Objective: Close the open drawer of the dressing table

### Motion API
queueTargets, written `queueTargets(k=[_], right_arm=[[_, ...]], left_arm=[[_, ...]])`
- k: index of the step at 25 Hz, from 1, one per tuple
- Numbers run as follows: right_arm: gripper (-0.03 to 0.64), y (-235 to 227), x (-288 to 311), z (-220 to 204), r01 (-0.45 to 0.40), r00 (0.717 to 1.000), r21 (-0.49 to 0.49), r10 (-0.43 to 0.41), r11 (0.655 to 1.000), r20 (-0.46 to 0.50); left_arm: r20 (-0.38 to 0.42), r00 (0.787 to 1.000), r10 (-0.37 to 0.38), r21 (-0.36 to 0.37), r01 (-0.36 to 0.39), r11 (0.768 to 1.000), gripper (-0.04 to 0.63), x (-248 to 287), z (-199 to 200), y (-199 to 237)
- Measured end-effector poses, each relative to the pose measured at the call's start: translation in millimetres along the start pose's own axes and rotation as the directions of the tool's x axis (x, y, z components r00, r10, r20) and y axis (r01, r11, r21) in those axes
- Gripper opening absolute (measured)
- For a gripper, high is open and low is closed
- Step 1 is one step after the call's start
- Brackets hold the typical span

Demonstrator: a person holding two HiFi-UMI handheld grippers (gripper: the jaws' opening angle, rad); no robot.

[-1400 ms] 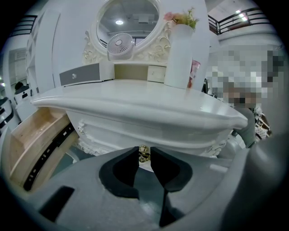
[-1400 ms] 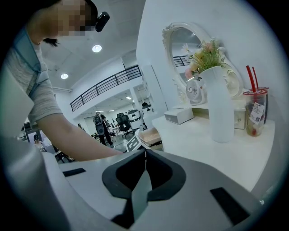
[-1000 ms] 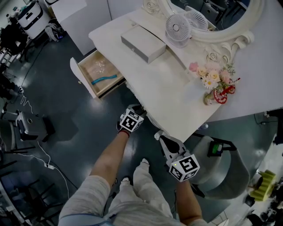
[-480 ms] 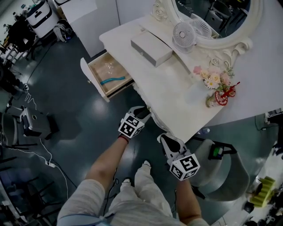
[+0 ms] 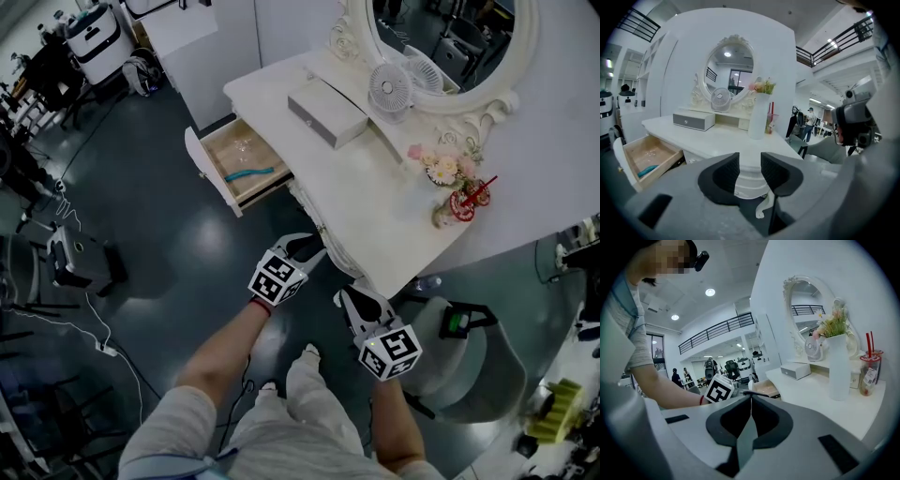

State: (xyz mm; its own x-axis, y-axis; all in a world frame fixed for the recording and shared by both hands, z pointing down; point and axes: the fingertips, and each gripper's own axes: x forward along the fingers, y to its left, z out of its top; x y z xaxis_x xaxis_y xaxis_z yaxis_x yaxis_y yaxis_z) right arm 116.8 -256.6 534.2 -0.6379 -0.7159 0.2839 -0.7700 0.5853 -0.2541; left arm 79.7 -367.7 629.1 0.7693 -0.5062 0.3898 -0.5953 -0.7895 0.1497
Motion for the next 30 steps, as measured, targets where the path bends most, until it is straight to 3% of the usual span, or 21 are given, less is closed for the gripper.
queueTargets(k=[14, 23, 30], right_arm=[[0.011, 53.1, -33.7, 19.1, 0.010, 0.999, -0.030, -0.009, 0.999, 0.044], [0.011, 97.6, -61.3, 28.2, 0.022, 0.997, -0.043, -0.018, 0.999, 0.078], [0.011, 129.6, -83.6, 32.5, 0.011, 0.994, -0.055, -0.006, 0.998, 0.105]], left_arm=[[0.136, 0.990, -0.025, 0.039, 0.020, 0.999, 0.037, -85.5, 51.4, -56.7], [0.195, 0.979, -0.062, 0.102, 0.043, 0.994, 0.014, -146.7, 77.8, -102.0], [0.235, 0.967, -0.098, 0.088, 0.079, 0.993, 0.014, -194.3, 80.1, -141.6]])
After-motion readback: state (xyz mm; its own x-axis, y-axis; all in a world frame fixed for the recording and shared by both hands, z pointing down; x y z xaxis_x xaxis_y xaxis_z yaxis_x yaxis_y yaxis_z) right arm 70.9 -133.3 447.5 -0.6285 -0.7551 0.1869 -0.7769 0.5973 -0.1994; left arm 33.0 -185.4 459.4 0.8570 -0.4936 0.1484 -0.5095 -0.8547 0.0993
